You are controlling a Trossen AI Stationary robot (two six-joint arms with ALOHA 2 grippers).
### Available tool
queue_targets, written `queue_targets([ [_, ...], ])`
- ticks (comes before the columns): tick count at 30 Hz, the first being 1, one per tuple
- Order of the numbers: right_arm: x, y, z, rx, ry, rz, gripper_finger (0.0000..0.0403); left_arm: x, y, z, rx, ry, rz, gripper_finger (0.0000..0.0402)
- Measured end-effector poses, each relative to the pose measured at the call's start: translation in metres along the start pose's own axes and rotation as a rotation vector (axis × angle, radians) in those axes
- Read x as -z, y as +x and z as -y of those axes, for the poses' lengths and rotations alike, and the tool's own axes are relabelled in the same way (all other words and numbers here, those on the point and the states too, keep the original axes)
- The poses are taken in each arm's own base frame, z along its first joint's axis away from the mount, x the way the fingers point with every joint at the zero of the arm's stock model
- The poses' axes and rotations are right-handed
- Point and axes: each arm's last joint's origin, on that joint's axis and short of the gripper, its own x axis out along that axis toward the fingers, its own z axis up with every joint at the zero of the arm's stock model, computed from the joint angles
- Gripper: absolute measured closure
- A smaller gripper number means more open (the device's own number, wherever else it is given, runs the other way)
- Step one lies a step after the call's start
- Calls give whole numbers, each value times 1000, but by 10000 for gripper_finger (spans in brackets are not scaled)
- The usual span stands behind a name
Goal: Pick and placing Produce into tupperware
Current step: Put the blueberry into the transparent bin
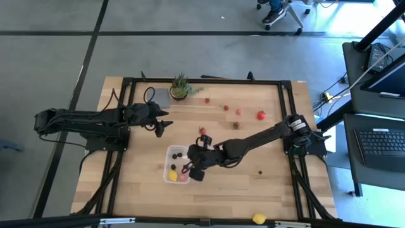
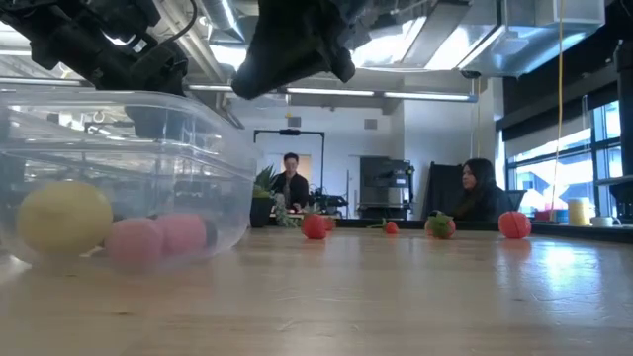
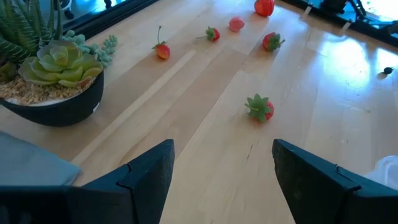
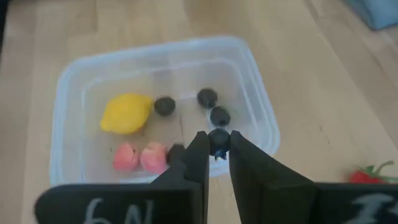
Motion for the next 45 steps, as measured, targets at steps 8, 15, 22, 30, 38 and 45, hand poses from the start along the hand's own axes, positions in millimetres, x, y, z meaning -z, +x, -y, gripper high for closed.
queue_targets([
  [8, -3, 6, -4, -23, 19, 50, 358, 0, 0, 0, 0, 0, 0, 140],
  [15, 5, 35, -7, -86, 44, 43, 358, 0, 0, 0, 0, 1, -1, 140],
  [22, 11, 43, -7, -95, 57, 17, 333, 0, 0, 0, -1, 1, -1, 140],
  [30, 11, 43, -7, -101, 53, 13, 292, 0, 0, 0, 0, 1, -1, 140],
  [38, 8, 43, -9, -133, 37, 29, 235, 0, 0, 0, 0, 1, -1, 140],
  [45, 6, 40, -8, -134, 41, 35, 181, 0, 0, 0, 0, 1, -1, 140],
])
